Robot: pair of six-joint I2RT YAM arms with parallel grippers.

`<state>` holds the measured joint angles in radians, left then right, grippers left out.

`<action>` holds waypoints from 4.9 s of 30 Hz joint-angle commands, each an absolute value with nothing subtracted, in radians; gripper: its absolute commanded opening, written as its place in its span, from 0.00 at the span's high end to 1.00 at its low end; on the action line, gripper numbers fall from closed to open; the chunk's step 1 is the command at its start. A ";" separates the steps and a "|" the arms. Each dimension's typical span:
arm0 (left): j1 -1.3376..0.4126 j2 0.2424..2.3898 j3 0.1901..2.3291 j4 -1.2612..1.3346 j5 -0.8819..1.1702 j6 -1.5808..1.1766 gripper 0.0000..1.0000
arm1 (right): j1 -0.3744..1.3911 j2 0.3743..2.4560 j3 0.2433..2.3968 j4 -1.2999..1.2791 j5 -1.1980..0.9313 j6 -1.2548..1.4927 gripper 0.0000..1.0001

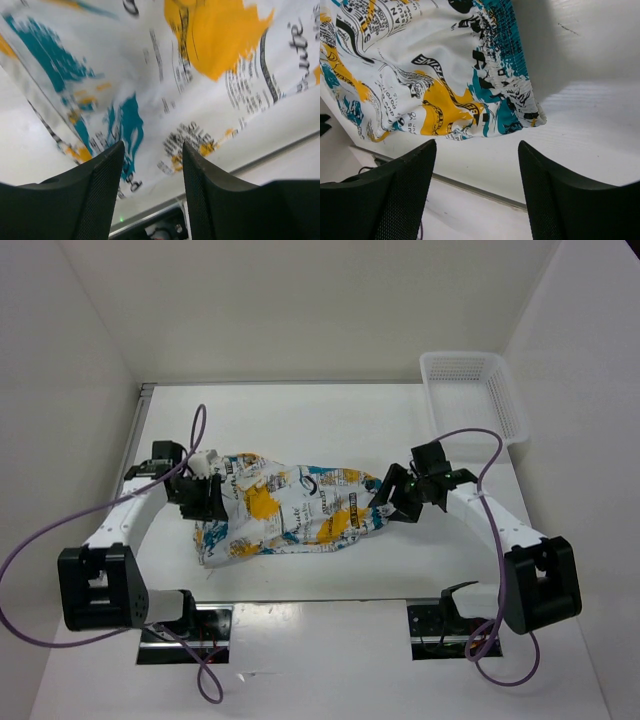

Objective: Fold and stack the shorts
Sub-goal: Fold the shorts

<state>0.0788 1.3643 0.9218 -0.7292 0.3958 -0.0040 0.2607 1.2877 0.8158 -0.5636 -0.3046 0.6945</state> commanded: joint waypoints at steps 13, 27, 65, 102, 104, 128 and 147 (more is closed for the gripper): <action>0.092 1.177 0.694 -0.822 0.305 0.000 0.43 | 0.249 1.431 0.793 -0.440 -0.364 0.693 0.52; 0.020 1.445 0.762 -0.655 0.305 0.000 1.00 | 0.249 1.465 0.880 -0.506 -0.342 0.614 0.97; -0.044 1.713 0.868 -0.446 0.376 0.000 0.58 | 0.230 1.655 0.792 -0.419 -0.132 0.879 0.74; 0.083 1.474 0.709 -0.526 0.558 0.000 0.28 | 0.202 1.338 0.943 -0.529 -0.087 0.854 0.27; 0.083 1.520 0.699 -0.474 0.572 0.000 0.28 | 0.202 1.338 0.933 -0.529 -0.087 0.854 0.26; 0.083 1.513 1.011 -0.644 0.606 0.000 1.00 | 0.095 1.431 0.683 -0.261 -0.246 1.023 0.47; 0.083 1.494 1.095 -0.603 0.615 0.000 1.00 | 0.095 1.443 0.650 -0.296 -0.160 1.000 0.43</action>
<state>0.0818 1.5257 1.0382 -0.6250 0.5827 -0.0250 0.1020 1.4334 0.6746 -0.3073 -0.1898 1.0016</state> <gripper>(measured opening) 0.004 0.575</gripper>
